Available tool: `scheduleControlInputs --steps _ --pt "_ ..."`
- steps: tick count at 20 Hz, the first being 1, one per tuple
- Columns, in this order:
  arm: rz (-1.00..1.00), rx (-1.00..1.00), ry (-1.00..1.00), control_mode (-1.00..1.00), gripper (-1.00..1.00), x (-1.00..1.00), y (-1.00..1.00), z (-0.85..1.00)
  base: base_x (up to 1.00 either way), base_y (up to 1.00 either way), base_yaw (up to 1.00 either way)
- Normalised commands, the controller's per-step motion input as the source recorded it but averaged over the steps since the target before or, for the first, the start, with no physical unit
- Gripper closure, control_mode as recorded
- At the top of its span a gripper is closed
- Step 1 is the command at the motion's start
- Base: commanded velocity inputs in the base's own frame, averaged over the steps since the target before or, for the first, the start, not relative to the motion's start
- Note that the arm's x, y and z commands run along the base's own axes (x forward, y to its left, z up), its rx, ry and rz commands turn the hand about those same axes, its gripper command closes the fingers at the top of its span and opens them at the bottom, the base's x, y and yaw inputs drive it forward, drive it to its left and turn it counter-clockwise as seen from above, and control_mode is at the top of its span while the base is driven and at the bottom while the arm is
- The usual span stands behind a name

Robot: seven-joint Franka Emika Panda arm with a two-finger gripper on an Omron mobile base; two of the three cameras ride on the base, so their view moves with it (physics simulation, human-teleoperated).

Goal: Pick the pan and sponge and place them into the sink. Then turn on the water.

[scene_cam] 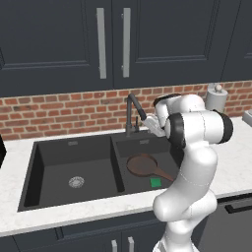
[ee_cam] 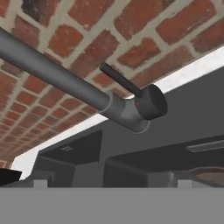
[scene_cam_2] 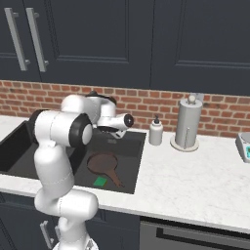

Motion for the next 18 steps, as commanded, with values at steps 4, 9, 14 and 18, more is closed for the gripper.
scheduleControlInputs --steps 4,9,14,18 --pt "0.0 0.0 0.0 -1.0 -1.0 0.24 0.0 -0.16 0.0 0.0 0.0" --pt "0.0 0.0 0.0 -1.0 -1.0 0.24 0.0 -0.16 0.0 0.0 0.0" --pt "0.0 0.0 0.0 -1.0 -1.0 0.26 0.02 -0.18 0.0 0.0 0.0" --pt "0.0 0.0 0.0 -1.0 -1.0 0.26 0.03 -0.15 0.0 0.0 0.0"
